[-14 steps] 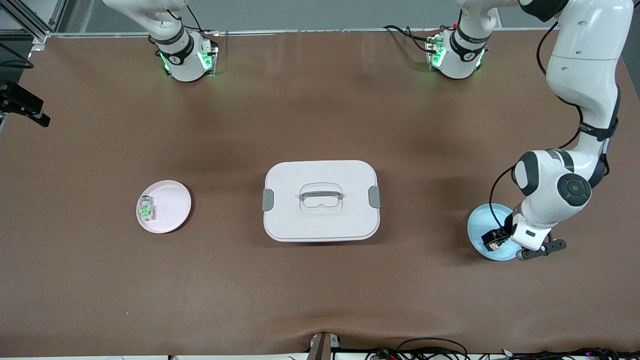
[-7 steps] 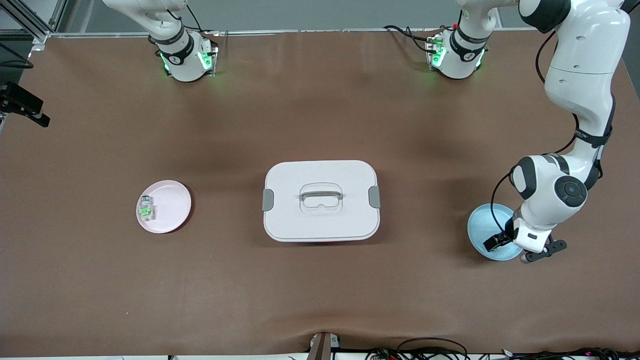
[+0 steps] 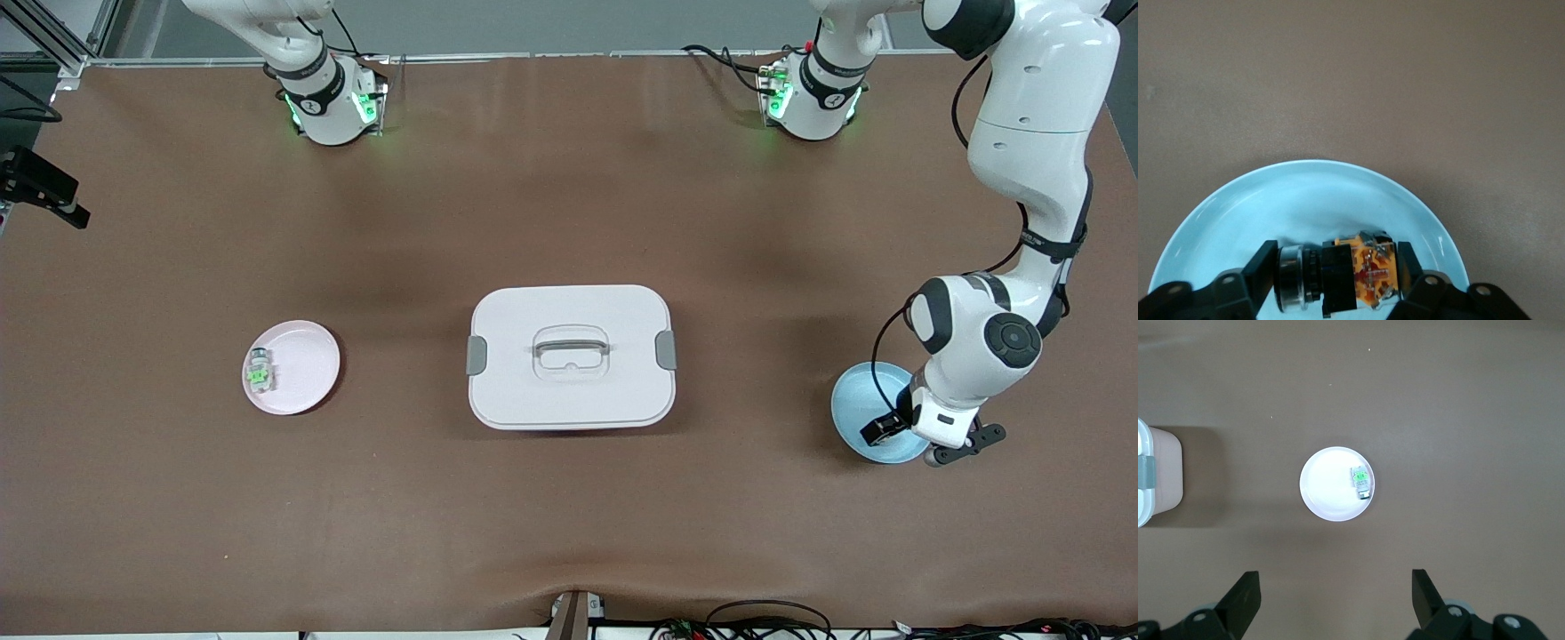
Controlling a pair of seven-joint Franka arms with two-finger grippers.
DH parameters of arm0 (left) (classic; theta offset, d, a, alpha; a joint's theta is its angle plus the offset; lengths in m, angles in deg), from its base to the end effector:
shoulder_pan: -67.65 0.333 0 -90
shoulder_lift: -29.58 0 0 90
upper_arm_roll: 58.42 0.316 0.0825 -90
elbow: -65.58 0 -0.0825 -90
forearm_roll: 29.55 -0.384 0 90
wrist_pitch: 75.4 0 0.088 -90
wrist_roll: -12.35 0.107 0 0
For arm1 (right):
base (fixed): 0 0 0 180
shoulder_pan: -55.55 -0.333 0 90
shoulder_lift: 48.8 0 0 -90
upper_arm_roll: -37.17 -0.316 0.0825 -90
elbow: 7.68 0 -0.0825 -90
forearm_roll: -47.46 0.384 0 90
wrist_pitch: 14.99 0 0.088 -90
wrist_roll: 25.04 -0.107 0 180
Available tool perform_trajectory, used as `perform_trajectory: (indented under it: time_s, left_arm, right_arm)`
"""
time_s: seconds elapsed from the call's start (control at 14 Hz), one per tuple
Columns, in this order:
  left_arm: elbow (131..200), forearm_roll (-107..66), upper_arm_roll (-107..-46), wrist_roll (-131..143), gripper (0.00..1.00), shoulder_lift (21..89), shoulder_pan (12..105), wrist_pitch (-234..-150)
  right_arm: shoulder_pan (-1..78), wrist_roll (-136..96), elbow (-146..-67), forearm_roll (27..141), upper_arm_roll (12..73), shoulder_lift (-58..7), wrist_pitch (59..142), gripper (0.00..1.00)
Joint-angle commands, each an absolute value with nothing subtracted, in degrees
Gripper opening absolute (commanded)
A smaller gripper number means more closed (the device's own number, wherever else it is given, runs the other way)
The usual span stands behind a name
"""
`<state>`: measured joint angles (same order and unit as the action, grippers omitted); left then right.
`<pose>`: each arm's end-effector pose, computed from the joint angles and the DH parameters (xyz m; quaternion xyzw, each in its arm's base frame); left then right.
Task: Transfer orange switch to right arm and place
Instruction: 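Lift the orange switch and carry it toward the box with the left gripper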
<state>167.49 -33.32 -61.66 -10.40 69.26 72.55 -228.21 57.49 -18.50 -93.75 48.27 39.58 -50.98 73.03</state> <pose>0.6754 0.0211 0.1867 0.9766 0.1914 0.0970 0.0175 0.5375 -0.0399 0.6744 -0.9991 -0.0196 -0.0366 0.0044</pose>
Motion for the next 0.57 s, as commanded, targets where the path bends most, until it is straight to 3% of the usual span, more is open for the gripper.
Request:
perform_trajectory:
  time_s: [0.0, 0.07, 0.36, 0.5]
  left_arm:
    - [167.5, -33.7, -61.8, -13.1, 0.10, 69.3, 72.1, -228.2]
    - [167.5, -33.8, -61.9, -13.2, 0.00, 68.9, 72.0, -227.8]
    - [169.3, -33.7, -62.7, -13.6, 0.00, 64.0, 72.0, -223.9]
    - [169.1, -33.7, -65.2, -16.2, 0.00, 59.1, 72.0, -216.1]
  right_arm:
    - [57.1, -17.9, -94.2, 47.6, 39.5, -52.0, 73.3, 1.00]
    - [57.1, -17.9, -94.2, 47.5, 39.5, -52.1, 73.3, 1.00]
    - [57.6, -17.8, -94.3, 47.5, 39.6, -52.1, 73.0, 1.00]
    - [57.5, -17.8, -94.2, 47.5, 39.6, -52.1, 73.3, 1.00]
